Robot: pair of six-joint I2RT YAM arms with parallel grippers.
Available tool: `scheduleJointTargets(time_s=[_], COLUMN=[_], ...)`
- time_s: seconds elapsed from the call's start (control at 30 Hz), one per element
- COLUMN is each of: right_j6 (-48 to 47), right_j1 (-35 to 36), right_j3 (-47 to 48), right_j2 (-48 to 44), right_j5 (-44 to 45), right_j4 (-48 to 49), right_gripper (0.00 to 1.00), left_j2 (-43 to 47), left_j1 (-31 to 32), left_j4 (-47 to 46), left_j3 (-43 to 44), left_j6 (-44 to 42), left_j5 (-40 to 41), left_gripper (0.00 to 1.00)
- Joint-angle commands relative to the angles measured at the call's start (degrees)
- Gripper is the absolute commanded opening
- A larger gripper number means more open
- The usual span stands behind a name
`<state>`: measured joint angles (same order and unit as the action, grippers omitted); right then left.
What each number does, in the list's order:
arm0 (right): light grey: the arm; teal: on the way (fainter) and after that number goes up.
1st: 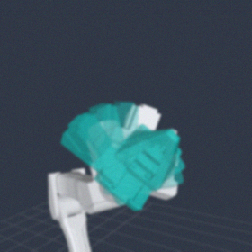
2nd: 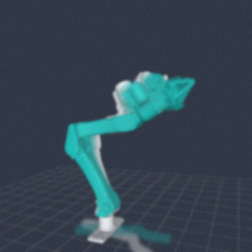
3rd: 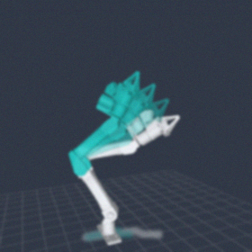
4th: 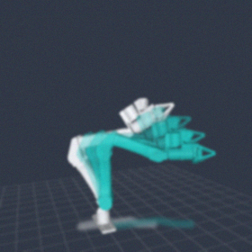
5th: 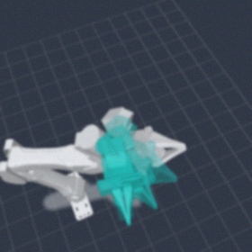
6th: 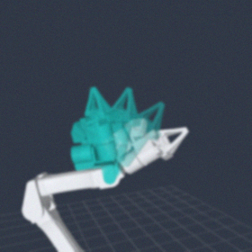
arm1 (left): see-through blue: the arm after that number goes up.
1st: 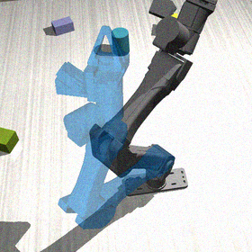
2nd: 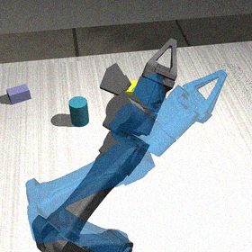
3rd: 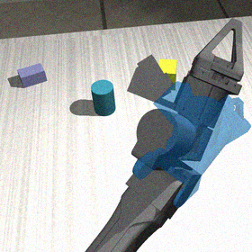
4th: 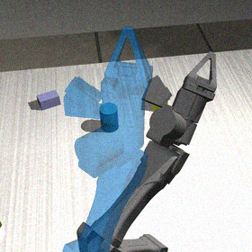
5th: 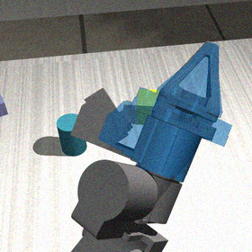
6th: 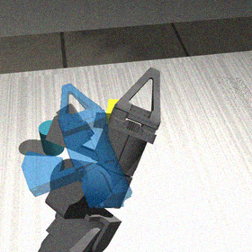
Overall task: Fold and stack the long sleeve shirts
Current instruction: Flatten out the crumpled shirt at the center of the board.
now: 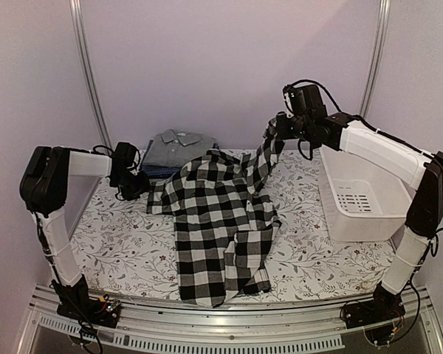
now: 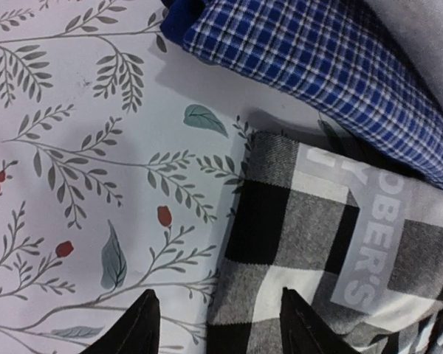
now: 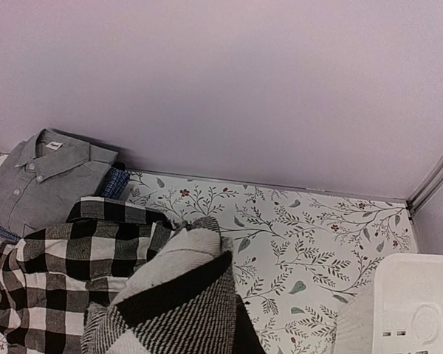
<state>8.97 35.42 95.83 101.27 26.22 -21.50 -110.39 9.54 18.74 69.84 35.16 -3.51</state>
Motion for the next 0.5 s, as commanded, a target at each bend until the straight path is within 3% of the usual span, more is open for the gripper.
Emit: scheduleJointTargets(time_s=[0.0,0.2,0.33,0.47], right_j6=[-1.3,-2.0,-2.9,-4.2], right_j1=[-0.5,-0.6,-0.6,-0.7], right_j3=[-0.2,0.0,0.6,1.9], right_j2=[-3.3,-4.7,-5.4,-6.1], right_j5=[-0.7,-0.8,-0.2,1.3], right_j4=[0.1,0.0,-0.2,-1.2], right_gripper=[0.00,0.00,0.00,0.00], left_j2=[-5.1,-9.8,-10.1,-4.2], left_j1=[0.3,2.4,3.6,4.4], left_j4=[0.9,1.1,0.7,1.1], left_j3=[6.1,9.4,9.3,7.8], left_j6=[-2.0,-2.2,-1.6,-2.0], left_j5=[1.2,1.3,1.9,4.8], left_gripper=[0.55,0.47,0.24,0.00])
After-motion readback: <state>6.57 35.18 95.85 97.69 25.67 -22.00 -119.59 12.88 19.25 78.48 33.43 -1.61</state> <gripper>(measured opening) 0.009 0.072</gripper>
